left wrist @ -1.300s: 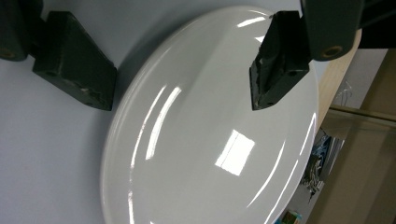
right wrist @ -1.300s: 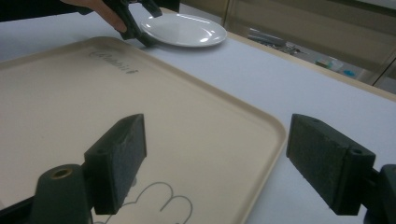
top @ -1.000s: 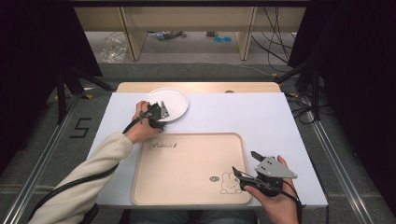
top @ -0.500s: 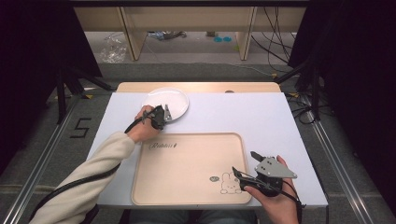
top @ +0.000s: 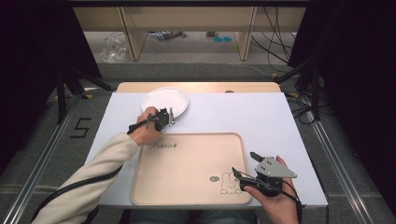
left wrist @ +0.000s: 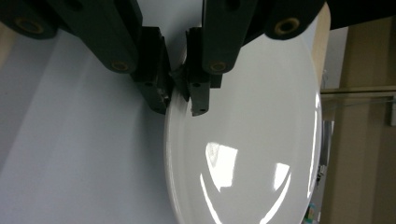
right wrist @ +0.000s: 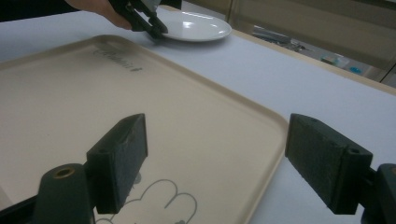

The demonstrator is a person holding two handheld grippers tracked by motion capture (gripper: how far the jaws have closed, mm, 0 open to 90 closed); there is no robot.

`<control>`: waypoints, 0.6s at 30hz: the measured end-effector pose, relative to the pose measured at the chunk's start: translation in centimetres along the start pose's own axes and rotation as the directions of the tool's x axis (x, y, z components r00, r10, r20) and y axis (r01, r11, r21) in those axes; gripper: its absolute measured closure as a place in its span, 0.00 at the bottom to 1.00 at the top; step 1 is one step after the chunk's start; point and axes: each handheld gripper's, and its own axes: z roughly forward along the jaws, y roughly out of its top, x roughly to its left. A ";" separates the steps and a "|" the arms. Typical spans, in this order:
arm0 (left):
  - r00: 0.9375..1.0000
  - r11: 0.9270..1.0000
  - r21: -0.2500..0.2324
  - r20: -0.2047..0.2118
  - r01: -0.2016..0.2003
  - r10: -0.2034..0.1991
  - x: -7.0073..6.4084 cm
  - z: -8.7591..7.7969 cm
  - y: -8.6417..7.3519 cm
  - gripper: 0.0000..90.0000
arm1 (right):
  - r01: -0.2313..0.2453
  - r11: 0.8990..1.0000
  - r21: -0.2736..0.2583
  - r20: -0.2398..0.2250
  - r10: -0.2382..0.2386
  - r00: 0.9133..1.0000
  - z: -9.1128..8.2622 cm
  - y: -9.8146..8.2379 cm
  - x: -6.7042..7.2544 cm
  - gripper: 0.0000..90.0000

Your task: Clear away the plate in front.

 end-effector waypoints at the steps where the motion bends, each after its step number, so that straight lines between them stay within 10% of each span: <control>1: 1.000 1.000 -0.003 -0.014 0.004 -0.004 0.1 -0.2 0.1 0.92 | -0.001 1.000 -0.001 0.000 0.001 1.000 0.0 0.0 0.0 0.25; 18: 0.996 1.000 0.000 -0.086 0.002 -0.002 1.7 -2.2 0.3 0.97 | 0.006 1.000 -0.008 0.003 -0.005 1.000 0.1 0.0 -0.1 0.26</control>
